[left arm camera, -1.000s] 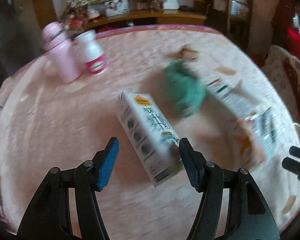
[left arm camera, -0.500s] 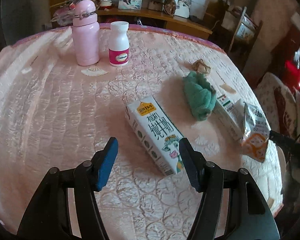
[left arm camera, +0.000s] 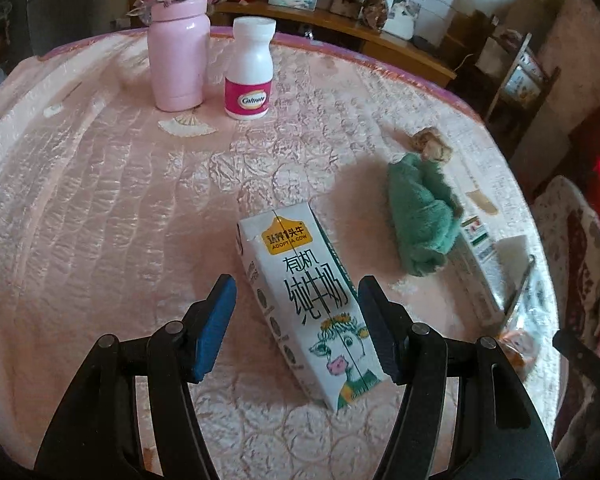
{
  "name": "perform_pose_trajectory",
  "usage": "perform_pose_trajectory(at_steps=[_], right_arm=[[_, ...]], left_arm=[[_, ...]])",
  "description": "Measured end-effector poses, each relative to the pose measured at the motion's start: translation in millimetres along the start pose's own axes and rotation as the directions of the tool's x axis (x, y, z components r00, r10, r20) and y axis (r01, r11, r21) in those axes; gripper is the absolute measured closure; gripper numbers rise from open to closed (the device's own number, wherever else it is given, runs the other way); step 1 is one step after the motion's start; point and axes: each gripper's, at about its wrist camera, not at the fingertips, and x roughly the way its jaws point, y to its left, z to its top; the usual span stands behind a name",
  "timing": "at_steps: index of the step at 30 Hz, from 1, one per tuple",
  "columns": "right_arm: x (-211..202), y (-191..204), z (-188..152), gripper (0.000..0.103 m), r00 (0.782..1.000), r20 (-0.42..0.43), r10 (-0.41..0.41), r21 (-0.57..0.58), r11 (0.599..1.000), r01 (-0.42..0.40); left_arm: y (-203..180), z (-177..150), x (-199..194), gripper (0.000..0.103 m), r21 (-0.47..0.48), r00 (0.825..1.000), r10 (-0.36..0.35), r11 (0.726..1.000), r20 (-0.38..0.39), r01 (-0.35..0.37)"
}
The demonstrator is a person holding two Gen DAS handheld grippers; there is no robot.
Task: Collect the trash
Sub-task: 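Grasp white milk carton with left tool while right tool grasps orange-white snack bag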
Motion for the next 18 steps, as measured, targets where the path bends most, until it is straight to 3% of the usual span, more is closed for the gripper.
perform_pose_trajectory(at_steps=[7,15,17,18], right_arm=[[36.7,24.0,-1.4,0.028,0.998,-0.044,0.054,0.078,0.996,-0.051],[61.7,38.7,2.6,0.026,0.999,-0.032,-0.004,0.045,0.999,0.006],[61.0,38.9,0.5,0.032,0.999,-0.036,0.009,0.010,1.000,-0.009],[58.0,38.7,-1.2,0.048,0.999,-0.029,0.038,-0.012,0.999,-0.039]], left_arm=[[-9.0,-2.8,13.1,0.039,0.007,0.999,0.034,0.999,0.004,-0.034],[-15.6,-6.8,17.4,0.036,0.041,0.999,0.044,0.998,0.026,-0.045],[-13.9,-9.0,16.6,0.037,0.047,1.000,0.020,0.999,0.025,-0.021],[-12.1,-10.3,15.8,0.037,0.048,1.000,0.003,0.999,0.018,-0.004]])
